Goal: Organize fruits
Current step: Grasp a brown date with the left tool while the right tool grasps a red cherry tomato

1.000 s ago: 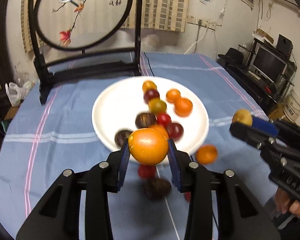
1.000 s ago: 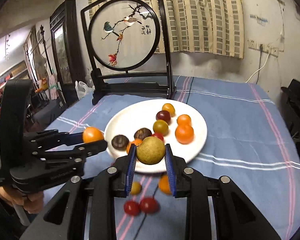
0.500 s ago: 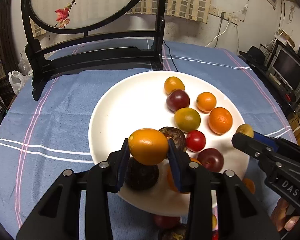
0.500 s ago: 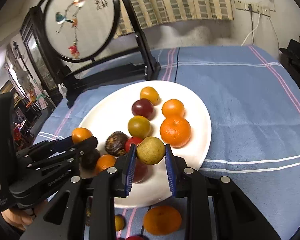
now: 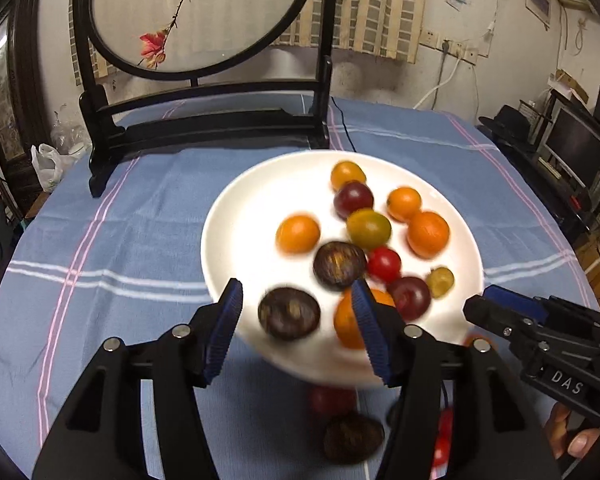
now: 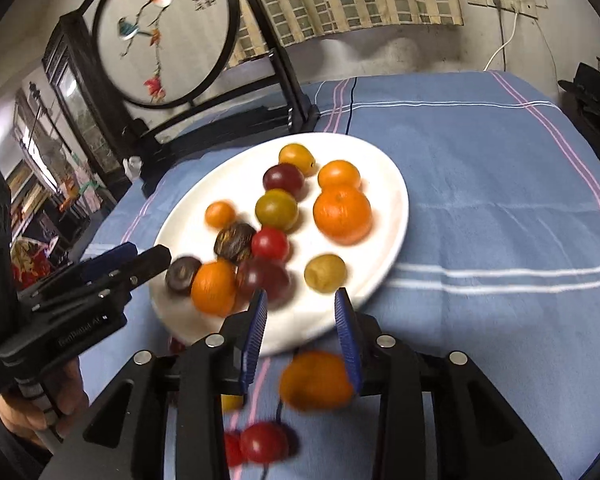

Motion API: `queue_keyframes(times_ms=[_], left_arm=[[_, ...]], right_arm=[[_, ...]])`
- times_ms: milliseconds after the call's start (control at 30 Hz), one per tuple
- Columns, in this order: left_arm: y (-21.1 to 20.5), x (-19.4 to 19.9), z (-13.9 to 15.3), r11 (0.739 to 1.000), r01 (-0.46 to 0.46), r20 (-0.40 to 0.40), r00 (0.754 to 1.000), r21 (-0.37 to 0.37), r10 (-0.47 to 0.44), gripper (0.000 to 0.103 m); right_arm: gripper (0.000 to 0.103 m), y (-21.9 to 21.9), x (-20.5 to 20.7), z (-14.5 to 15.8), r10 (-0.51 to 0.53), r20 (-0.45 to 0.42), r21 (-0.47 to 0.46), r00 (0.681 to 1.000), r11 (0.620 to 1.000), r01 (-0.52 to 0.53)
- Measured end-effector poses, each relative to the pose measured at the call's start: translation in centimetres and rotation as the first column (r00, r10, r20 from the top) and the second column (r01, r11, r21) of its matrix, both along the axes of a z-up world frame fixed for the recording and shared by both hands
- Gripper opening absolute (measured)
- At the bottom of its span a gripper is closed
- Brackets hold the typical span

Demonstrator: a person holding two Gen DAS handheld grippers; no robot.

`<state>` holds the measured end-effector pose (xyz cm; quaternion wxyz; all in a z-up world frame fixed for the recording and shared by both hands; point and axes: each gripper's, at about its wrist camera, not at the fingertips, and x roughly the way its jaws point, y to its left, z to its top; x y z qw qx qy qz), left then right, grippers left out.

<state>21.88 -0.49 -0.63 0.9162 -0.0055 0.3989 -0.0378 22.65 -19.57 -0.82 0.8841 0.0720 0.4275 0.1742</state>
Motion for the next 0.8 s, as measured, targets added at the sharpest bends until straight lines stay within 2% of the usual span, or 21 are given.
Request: queue_keyframes(times_ms=[100,167,333,433,633,800], left_arm=[[0.0,-1.7,-0.2,1.0,0.023,-0.024,0.999,-0.017,-0.024,0.069],[0.2,-3.3,-0.4,1.0,0.014,-0.017,1.0,-0.023,-0.014,0.072],[0.2,-6.1,-1.7,0.999,0.032,-0.044,0.999,-0.018,-0.033,0.074],[0.3,-7.1,-2.4,0.999,0.036,-0.033,0.999,-0.003,-0.036,0.076],[1.6,-7.4,-3.5,0.997,0.059,-0.027,0.998,-0.052,-0.061,0.076],[2.5,-7.0,-3.5,0.992,0.064,-0.055,0.996,-0.113,-0.07,0.076]], right_arm=[[0.035,-0.1,-2.4,0.2,0.03,0.013,-0.038,0.999,0.999,-0.03],[0.035,-0.1,-4.2,0.3,0.055,0.019,-0.068,0.998,0.996,-0.054],[0.04,0.4,-8.5,0.0,0.118,0.028,-0.147,0.993,0.983,-0.113],[0.04,1.0,-10.4,-0.6,0.148,0.03,-0.217,0.989,0.966,-0.138],[0.04,2.8,-11.4,-2.9,0.172,-0.019,-0.369,0.985,0.914,-0.166],[0.041,2.7,-10.1,-3.5,0.154,-0.034,-0.347,0.988,0.925,-0.156]])
